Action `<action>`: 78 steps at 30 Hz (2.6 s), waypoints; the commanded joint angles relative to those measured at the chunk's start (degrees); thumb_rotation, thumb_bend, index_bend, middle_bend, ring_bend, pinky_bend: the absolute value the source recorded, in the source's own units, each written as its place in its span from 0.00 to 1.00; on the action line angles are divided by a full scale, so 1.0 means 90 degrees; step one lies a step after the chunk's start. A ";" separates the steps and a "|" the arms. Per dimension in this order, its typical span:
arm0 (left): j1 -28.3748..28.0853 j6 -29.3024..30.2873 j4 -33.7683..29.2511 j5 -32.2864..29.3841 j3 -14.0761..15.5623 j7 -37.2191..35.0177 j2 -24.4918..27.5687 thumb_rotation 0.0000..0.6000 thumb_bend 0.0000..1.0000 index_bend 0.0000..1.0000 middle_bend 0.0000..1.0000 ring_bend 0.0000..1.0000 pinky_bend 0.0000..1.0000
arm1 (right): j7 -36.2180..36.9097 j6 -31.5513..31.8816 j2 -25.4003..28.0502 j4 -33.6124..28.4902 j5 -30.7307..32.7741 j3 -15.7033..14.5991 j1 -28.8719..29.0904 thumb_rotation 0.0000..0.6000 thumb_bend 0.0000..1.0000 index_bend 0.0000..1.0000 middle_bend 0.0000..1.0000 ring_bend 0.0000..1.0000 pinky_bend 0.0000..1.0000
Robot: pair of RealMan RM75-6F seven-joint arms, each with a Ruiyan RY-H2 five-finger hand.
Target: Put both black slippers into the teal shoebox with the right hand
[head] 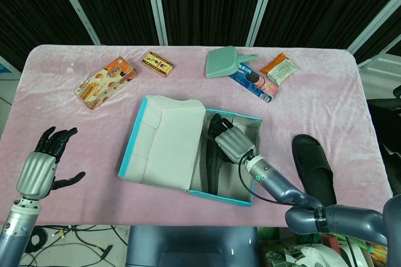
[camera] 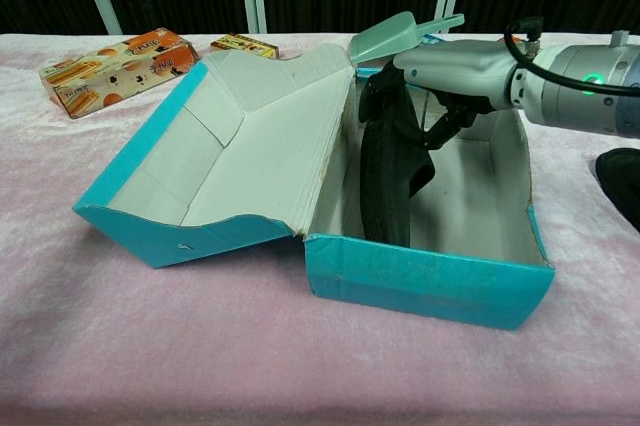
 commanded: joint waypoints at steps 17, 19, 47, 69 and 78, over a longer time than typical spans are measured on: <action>0.0001 0.0014 0.0058 -0.0019 -0.0006 -0.0071 -0.0017 1.00 0.01 0.01 0.16 0.12 0.07 | -0.0151 0.0425 0.0375 -0.0560 -0.0127 0.0114 -0.0117 1.00 0.36 0.25 0.23 0.09 0.06; -0.0004 0.0006 0.0070 -0.0015 -0.0003 -0.0073 -0.0022 1.00 0.01 0.01 0.16 0.12 0.07 | -0.0146 0.0582 0.0571 -0.0813 -0.0168 0.0125 -0.0218 1.00 0.25 0.20 0.21 0.09 0.06; 0.0020 0.0059 -0.0169 0.0037 -0.0004 0.0181 0.0115 1.00 0.01 0.01 0.16 0.12 0.07 | 0.0612 0.1311 0.2343 -0.0500 -0.0792 -0.1084 -0.2242 1.00 0.00 0.06 0.10 0.00 0.06; 0.0120 0.0094 -0.0189 0.0013 0.0069 0.0244 0.0049 1.00 0.01 0.01 0.16 0.12 0.07 | 0.1036 0.0060 0.1887 0.1018 -0.0540 -0.0991 -0.2165 1.00 0.00 0.08 0.12 0.00 0.06; 0.0222 0.0158 -0.0116 -0.0049 0.0101 0.0170 0.0017 1.00 0.01 0.01 0.16 0.12 0.07 | 0.1291 -0.0726 0.1425 0.1980 -0.0493 -0.0975 -0.1982 1.00 0.09 0.20 0.20 0.02 0.06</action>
